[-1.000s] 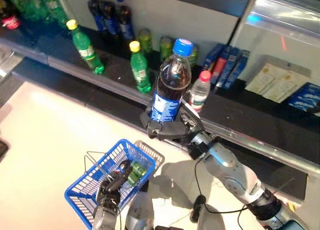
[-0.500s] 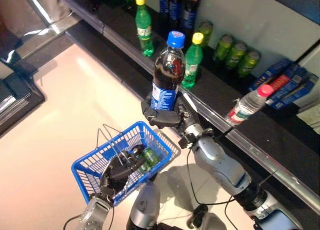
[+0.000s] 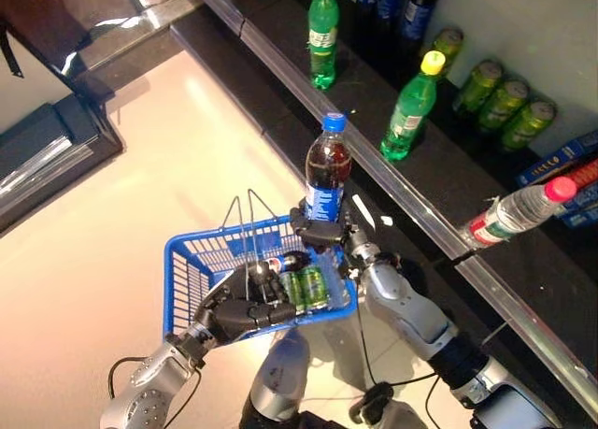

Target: Pick up the drink and place into the basket.

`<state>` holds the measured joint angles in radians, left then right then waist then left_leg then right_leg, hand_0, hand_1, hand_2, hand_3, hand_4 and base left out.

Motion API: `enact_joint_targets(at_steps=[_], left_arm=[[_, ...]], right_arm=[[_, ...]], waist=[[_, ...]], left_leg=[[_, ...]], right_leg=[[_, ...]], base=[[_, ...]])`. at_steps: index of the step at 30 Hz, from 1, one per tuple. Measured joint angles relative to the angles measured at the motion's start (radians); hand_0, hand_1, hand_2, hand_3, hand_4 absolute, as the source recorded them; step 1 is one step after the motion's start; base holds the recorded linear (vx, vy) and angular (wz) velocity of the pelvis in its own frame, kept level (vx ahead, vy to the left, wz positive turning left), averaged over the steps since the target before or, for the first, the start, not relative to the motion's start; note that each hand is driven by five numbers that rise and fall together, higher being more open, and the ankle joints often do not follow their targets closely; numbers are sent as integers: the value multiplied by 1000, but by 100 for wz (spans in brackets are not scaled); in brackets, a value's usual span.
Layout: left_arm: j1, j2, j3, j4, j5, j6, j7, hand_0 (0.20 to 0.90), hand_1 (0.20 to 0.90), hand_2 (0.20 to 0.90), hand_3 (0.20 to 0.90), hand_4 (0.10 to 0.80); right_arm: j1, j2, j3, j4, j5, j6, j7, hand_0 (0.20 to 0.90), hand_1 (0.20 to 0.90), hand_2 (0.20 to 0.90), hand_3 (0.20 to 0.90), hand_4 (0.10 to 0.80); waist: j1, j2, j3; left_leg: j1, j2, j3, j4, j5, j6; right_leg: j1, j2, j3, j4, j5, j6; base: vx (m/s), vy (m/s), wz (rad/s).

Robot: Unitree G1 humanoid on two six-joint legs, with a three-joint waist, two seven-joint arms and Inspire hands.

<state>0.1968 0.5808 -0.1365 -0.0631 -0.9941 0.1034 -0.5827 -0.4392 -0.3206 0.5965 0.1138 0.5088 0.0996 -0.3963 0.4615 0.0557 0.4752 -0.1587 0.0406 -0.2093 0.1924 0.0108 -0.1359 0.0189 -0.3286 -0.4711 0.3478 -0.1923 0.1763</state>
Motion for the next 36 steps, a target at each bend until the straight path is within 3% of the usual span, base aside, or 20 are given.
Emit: enact_joint_targets(at_steps=[7,15,20,36], left_arm=[[-41,42,-2,-78,-1,22,-107,300,300,300,200,100],[-77,99,-9,-81,20,22,-115,300,300,300,200,100],[-88,114,-12,-81,29,22,-115,300,300,300,200,100],[-151,152,-50,-82,67,22,-115,300,300,300,200,100]], right_arm=[[-4,69,22,221,1,-10,-2,300,300,300,200,100],[-28,138,39,357,68,-23,6,300,300,300,200,100],[-34,147,77,448,162,-26,52,300,300,300,200,100],[-27,172,127,588,170,-18,223,300,300,300,200,100]], waist=[[53,-8,12],[61,-13,15],[79,-22,20],[85,-57,40]], left_leg=[[-3,-15,-19,3,0,0],[-10,-17,-30,4,0,-1],[-43,-17,-35,13,2,-2],[-75,-17,-50,17,5,-6]], right_leg=[[21,-8,-17,8,-19,7],[23,-6,-20,6,-22,8],[-6,-5,-24,11,-22,8],[-23,-1,-42,14,-24,6]], base=[[56,-39,14],[9,-18,5],[-21,-20,3],[-15,-5,3]])
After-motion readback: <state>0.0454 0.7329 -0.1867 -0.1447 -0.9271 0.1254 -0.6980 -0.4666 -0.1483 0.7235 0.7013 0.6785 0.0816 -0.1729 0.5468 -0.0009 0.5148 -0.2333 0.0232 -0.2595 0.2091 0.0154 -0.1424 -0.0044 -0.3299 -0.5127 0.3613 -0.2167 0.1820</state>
